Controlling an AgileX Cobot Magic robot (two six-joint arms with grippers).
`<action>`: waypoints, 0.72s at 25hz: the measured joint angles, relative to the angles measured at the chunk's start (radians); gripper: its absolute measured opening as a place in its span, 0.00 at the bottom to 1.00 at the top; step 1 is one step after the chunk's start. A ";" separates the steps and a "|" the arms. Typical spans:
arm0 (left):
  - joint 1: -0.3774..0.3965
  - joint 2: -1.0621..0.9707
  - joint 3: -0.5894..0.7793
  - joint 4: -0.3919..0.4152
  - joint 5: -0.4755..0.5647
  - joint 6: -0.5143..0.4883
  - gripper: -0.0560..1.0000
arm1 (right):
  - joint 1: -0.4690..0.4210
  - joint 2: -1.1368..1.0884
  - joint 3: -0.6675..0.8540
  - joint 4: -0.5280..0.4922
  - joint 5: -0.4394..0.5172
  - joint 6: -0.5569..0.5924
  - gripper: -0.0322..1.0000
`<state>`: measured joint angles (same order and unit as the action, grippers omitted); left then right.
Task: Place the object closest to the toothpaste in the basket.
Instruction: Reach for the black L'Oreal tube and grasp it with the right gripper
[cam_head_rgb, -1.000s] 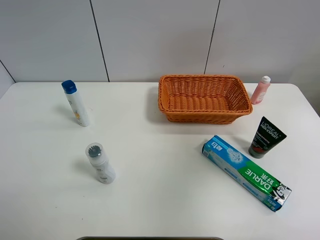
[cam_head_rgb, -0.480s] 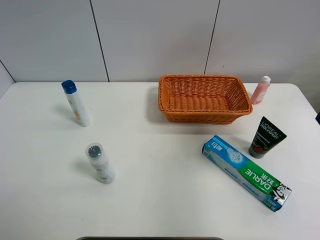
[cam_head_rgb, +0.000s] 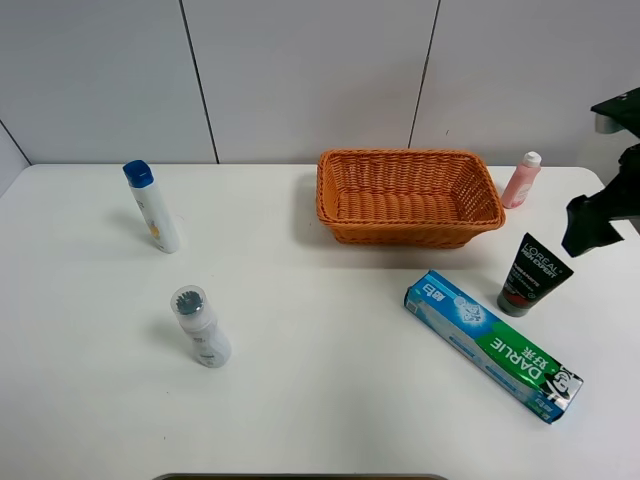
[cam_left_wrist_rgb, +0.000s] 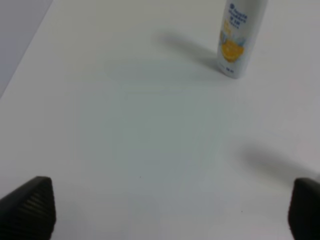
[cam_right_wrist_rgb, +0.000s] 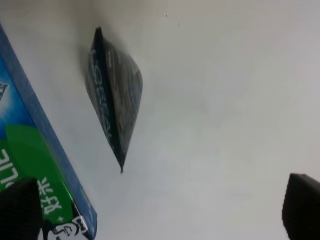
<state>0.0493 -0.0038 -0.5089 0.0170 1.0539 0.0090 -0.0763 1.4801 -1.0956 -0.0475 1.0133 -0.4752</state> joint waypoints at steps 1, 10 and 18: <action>0.000 0.000 0.000 0.000 0.000 0.000 0.94 | 0.000 0.025 0.000 0.003 -0.009 -0.001 0.99; 0.000 0.000 0.000 0.000 0.000 0.000 0.94 | 0.000 0.172 0.029 0.047 -0.085 -0.024 0.99; 0.000 0.000 0.000 0.000 0.000 0.000 0.94 | 0.057 0.257 0.044 0.054 -0.173 -0.028 0.99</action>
<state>0.0493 -0.0038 -0.5089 0.0170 1.0539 0.0090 -0.0189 1.7372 -1.0515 0.0063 0.8398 -0.5030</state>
